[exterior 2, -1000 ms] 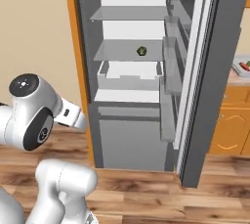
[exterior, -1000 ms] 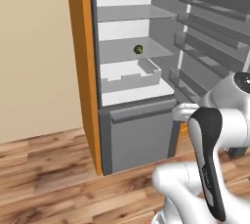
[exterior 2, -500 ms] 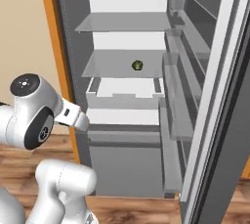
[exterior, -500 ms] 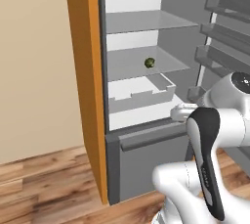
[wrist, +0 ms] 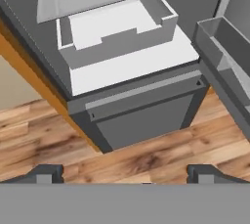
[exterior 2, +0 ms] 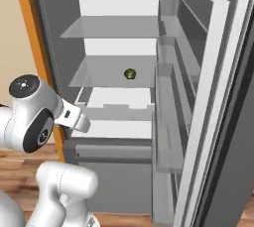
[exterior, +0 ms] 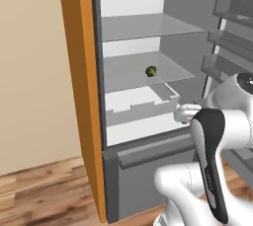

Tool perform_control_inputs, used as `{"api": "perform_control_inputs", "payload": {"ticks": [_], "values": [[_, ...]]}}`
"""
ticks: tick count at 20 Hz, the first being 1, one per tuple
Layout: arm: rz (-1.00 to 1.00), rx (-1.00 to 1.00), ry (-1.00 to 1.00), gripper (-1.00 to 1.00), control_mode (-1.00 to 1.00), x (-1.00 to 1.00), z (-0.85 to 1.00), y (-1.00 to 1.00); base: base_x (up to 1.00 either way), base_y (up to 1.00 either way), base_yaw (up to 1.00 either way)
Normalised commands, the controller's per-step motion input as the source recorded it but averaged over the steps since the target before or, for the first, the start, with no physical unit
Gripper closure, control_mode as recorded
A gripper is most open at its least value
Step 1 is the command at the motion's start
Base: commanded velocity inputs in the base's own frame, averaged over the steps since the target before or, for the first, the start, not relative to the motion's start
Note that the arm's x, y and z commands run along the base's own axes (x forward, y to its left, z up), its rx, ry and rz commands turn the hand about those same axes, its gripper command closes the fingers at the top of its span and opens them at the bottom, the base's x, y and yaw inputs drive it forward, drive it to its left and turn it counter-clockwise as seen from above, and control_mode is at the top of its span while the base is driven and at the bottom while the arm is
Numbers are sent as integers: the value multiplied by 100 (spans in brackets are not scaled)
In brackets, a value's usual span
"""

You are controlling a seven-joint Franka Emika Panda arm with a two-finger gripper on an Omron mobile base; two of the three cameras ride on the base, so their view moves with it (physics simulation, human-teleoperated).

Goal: Place one broccoli and one fish in each tupperware on the nearby counter, to pack two identical lunches.

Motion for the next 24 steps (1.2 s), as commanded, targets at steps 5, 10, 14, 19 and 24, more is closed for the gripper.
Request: {"api": "perform_control_inputs", "payload": {"ticks": [5, 10, 14, 19, 24], "values": [[0, 0, 0, -100, 100, 0, 0, 0, 88, -17, 0], [0, 0, 0, -100, 100, 0, 0, 0, 16, -13, 0], [0, 0, 0, -100, 100, 0, 0, 0, 0, -35, 0], [0, 0, 0, -100, 100, 0, 0, 0, 14, -38, 0], [0, 0, 0, -100, 100, 0, 0, 0, 37, 5, 0]]}}
